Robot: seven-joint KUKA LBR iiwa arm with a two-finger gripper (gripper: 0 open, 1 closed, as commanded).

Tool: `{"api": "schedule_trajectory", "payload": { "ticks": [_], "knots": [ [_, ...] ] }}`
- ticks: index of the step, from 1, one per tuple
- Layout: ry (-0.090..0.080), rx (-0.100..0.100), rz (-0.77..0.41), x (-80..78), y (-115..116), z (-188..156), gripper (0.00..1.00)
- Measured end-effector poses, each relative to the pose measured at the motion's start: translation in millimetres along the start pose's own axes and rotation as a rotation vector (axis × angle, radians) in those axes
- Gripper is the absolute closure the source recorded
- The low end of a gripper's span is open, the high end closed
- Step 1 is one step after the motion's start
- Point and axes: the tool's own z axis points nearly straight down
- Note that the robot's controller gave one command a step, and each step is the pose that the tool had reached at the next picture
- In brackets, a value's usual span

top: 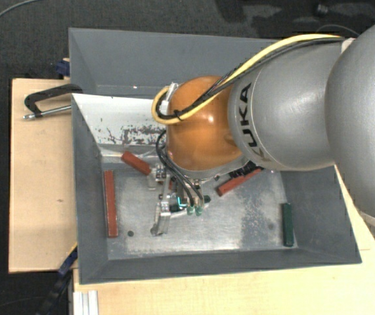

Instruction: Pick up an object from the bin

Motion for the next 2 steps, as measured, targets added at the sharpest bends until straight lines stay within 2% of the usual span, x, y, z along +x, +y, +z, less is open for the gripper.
{"api": "schedule_trajectory", "payload": {
  "ticks": [1, 2],
  "knots": [
    [-0.011, 0.002, -0.064, -75.0, -68.4, 78.2, 0.0],
    [-0.013, -0.004, -0.069, -75.0, -62.3, 72.4, 1.0]
  ]
}}
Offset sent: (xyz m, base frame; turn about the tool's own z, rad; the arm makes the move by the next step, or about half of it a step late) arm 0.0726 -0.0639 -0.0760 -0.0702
